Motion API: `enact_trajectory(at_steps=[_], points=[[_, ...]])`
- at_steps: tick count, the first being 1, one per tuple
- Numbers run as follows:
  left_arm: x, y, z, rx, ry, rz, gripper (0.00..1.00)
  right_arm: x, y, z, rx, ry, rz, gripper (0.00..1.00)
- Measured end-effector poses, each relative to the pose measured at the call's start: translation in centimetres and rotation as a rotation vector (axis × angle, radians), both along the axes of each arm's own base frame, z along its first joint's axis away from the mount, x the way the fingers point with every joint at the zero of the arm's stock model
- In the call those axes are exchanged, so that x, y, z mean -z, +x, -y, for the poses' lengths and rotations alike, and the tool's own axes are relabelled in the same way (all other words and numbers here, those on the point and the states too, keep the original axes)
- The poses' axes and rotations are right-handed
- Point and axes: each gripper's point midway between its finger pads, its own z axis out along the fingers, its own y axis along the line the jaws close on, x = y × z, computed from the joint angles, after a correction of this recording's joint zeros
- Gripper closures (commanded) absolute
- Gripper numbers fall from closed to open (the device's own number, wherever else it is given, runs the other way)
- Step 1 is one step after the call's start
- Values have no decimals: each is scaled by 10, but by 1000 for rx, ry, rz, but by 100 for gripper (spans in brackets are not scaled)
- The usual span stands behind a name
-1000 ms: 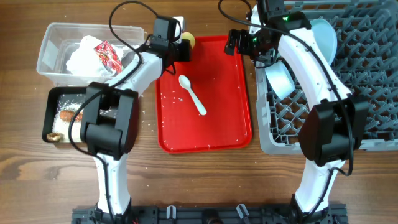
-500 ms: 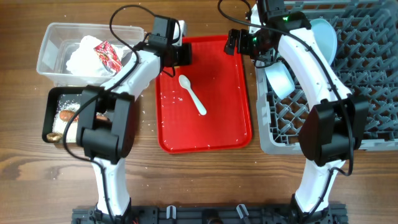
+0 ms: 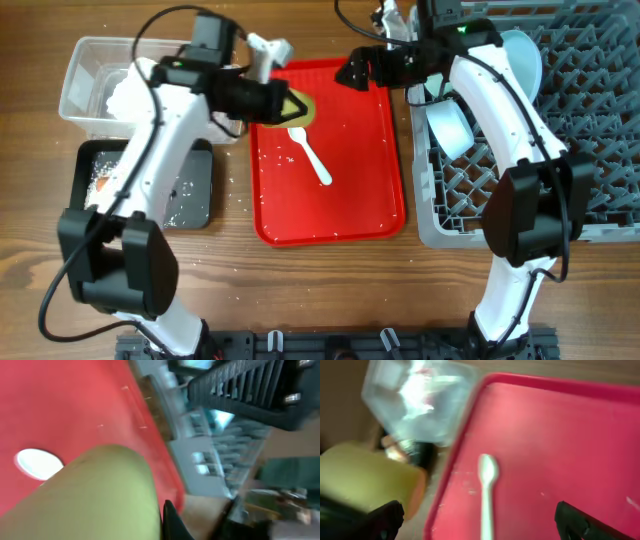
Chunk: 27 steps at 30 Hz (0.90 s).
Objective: Sort waste into correct bins and load items into the dishwasher rack
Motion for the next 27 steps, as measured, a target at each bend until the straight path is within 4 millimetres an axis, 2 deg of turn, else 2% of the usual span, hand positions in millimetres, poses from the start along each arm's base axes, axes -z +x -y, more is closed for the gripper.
enact_trajectory(at_steps=[1, 4, 7, 9, 11, 14, 20, 22, 25, 27], points=[[-12, 2, -11, 11, -85, 9, 96, -14, -5, -8, -69, 102, 19, 1], [-39, 13, -45, -15, -260, 58, 96, -43, -15, -16, -200, 279, 89, 6], [-72, 19, -67, 3, -435, 150, 96, -65, -16, -21, -278, 392, 170, 7], [-90, 19, -72, 33, -523, 195, 96, -80, -16, -30, -324, 448, 230, 7], [-101, 14, -68, 66, -584, 192, 96, -93, -16, -47, -367, 485, 281, 7], [-106, 7, -57, 106, -618, 176, 96, -104, -18, -70, -399, 507, 317, 7], [-109, 0, -34, 179, -632, 187, 96, -107, -32, -102, -422, 513, 279, 7], [-110, 0, -30, 190, -630, 195, 96, -107, -35, -105, -427, 515, 271, 12], [-109, 1, -29, 191, -620, 203, 96, -108, -37, -106, -430, 519, 265, 31], [-107, 2, -29, 187, -611, 206, 96, -111, -39, -107, -437, 524, 265, 38]])
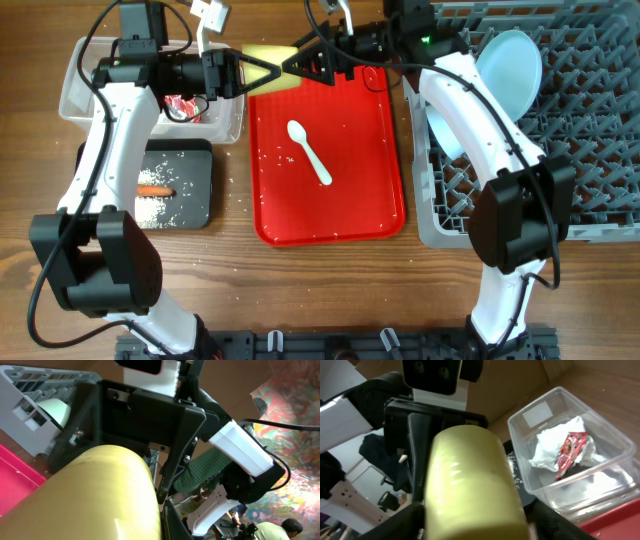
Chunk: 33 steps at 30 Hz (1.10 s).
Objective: Sort waste into correct bins and load items into the dishwasher rack
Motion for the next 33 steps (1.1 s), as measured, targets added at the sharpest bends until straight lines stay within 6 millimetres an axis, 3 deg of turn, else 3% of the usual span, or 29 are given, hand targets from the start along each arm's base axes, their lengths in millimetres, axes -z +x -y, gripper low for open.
enact_trajectory(at_steps=[5, 12, 17, 22, 25, 27, 29, 33], points=[[0, 1, 0, 1, -1, 12, 96, -3, -1, 1, -3, 5, 5, 38], [-7, 7, 1, 6, -11, 42, 96, 2, 0, 1, 10, -15, 13, 13], [-13, 9, 2, 15, -22, 21, 96, 3, 0, 1, 4, -15, 48, 15], [-13, 9, 4, 17, -23, -6, 96, -3, -1, 0, -18, 12, 101, 32], [-13, 9, 5, 18, -21, -6, 96, -6, -4, 0, -37, 27, 106, 35], [-13, 9, 5, 19, -22, -5, 82, -6, -4, 0, -37, 27, 106, 35], [-14, 8, 6, 27, -26, -4, 73, -4, -5, 0, -36, 23, 95, 35], [-15, 6, 11, 41, -29, 2, 71, 2, -6, 4, -30, 3, 54, 36]])
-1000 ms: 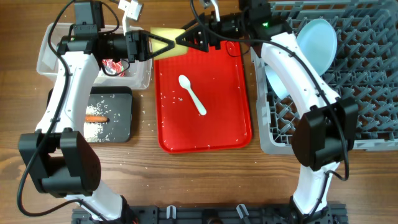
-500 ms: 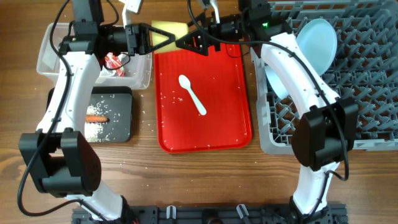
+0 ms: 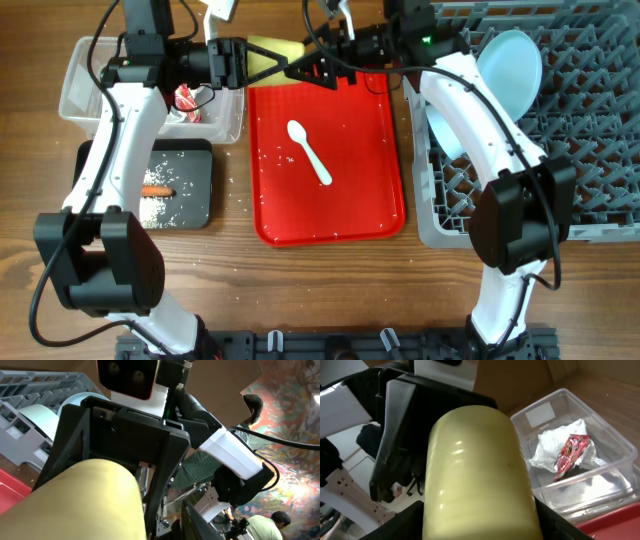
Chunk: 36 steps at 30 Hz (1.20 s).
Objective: Sort waste into correct bins and load items into the dishwasher rack
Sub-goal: 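Carry the cup with right gripper and place it in the rack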
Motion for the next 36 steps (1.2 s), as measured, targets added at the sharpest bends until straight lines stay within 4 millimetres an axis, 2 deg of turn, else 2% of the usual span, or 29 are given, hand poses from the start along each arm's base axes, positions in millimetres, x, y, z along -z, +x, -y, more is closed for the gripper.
enact_trajectory(at_steps=[8, 12, 15, 18, 20, 21, 22, 24, 27, 30, 32, 36], points=[[0, 9, -14, -44, 7, 11, 72, 8, 18, 39, 80, -22, -91, 38], [-2, 16, -32, -86, 6, 26, 69, 43, 41, 80, 274, -176, -219, 37], [4, 26, -40, -145, 40, 26, 68, 71, 43, 113, 419, -342, -318, 37], [16, 38, -43, -221, 103, 8, 68, 74, 24, 137, 537, -517, -367, 37], [29, 47, -47, -290, 163, -35, 68, 61, 3, 158, 633, -634, -387, 36], [38, 52, -51, -335, 207, -61, 69, 48, -12, 172, 697, -693, -386, 36], [44, 55, -53, -360, 231, -80, 69, 45, -20, 180, 729, -728, -397, 36], [56, 58, -58, -407, 283, -119, 70, 35, -50, 207, 829, -844, -439, 36], [75, 63, -68, -483, 374, -178, 76, 30, -90, 241, 937, -1008, -506, 33], [91, 64, -74, -534, 453, -222, 76, 35, -112, 256, 965, -1113, -575, 33], [97, 64, -73, -553, 494, -230, 73, 38, -114, 260, 981, -1131, -587, 33], [105, 66, -67, -572, 555, -221, 71, 65, -129, 268, 981, -1212, -682, 33]])
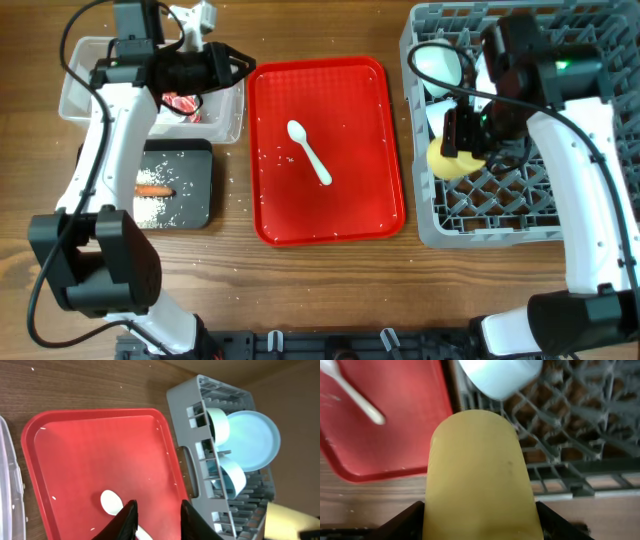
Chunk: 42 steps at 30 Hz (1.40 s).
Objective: Sort waste into correct bins and load items into the dishwasher rack
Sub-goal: 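Carry the cup with right gripper and place it in the rack, then grasp the white spoon on the red tray with right gripper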
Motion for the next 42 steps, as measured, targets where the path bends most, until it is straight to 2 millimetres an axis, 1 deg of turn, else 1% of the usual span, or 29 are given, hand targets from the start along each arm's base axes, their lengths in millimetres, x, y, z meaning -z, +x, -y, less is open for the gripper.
enact_trajectory(at_steps=[2, 3, 6, 8, 9, 10, 11, 12, 15, 19, 21, 22, 24, 25, 26, 28, 29, 30, 31, 32, 33, 34, 35, 36, 37, 38, 39, 40, 42], points=[[2, 0, 1, -3, 12, -1, 71, 20, -13, 8, 26, -20, -82, 33], [2, 1, 1, -6, 17, -1, 71, 32, -22, 17, 59, -40, -131, 33], [3, 1, -1, -12, 24, -1, 71, 51, -33, 35, 133, -71, -196, 33], [3, 1, -1, -13, 26, -1, 70, 65, -31, 46, 176, -79, -194, 32], [3, 2, -1, -14, 28, -1, 70, 70, -30, 47, 182, -76, -192, 27], [3, 2, -1, -14, 28, -1, 67, 72, -30, 47, 182, -74, -192, 10], [3, 2, -1, -14, 28, -1, 66, 78, -31, 47, 185, -74, -198, 3], [3, 2, -1, -15, 28, -2, 66, 80, -32, 47, 181, -75, -201, 0], [4, 2, -2, -16, 31, -1, 64, 81, -28, 48, 179, -76, -184, 0], [4, 2, -2, -16, 31, -2, 55, 81, -22, 48, 180, -71, -160, 3], [4, 2, -2, -20, 35, -2, 51, 70, -11, 43, 175, -53, -114, 4], [5, 3, -3, -25, 42, -2, 48, 59, 1, 38, 161, -45, -62, 5], [10, 2, -8, -45, 68, -18, 41, 33, 25, 17, 98, -25, 58, 6], [15, 2, -12, -64, 94, -36, 34, 16, 43, -5, 43, 0, 156, 8], [19, 1, -16, -81, 119, -50, 29, 6, 55, -22, -3, 19, 225, 9], [29, 0, -28, -130, 188, -81, 22, -16, 83, -73, -122, 81, 404, 9], [33, -1, -34, -150, 218, -95, 20, -23, 90, -98, -186, 103, 465, 9], [38, -2, -39, -166, 250, -108, 17, -32, 99, -127, -261, 136, 542, 9], [44, -3, -50, -204, 309, -122, 15, -34, 106, -160, -346, 167, 599, 11], [46, -2, -57, -229, 345, -126, 14, -29, 113, -182, -405, 180, 629, 12], [49, -2, -63, -248, 376, -130, 14, -20, 123, -203, -457, 189, 656, 14], [50, -1, -67, -261, 396, -129, 14, -5, 133, -217, -494, 185, 662, 15], [50, -1, -70, -271, 411, -129, 14, 17, 140, -226, -520, 176, 640, 16], [51, 0, -73, -280, 424, -130, 14, 50, 147, -233, -545, 158, 592, 18], [51, 0, -74, -285, 432, -129, 14, 81, 149, -234, -556, 138, 536, 22], [52, 0, -75, -288, 436, -130, 13, 105, 149, -234, -563, 123, 489, 30], [52, 0, -76, -292, 442, -129, 13, 130, 148, -233, -570, 108, 439, 35], [52, 1, -77, -295, 446, -127, 12, 148, 147, -232, -583, 95, 404, 35], [50, 3, -78, -300, 447, -115, 11, 163, 145, -232, -601, 84, 377, 36]])
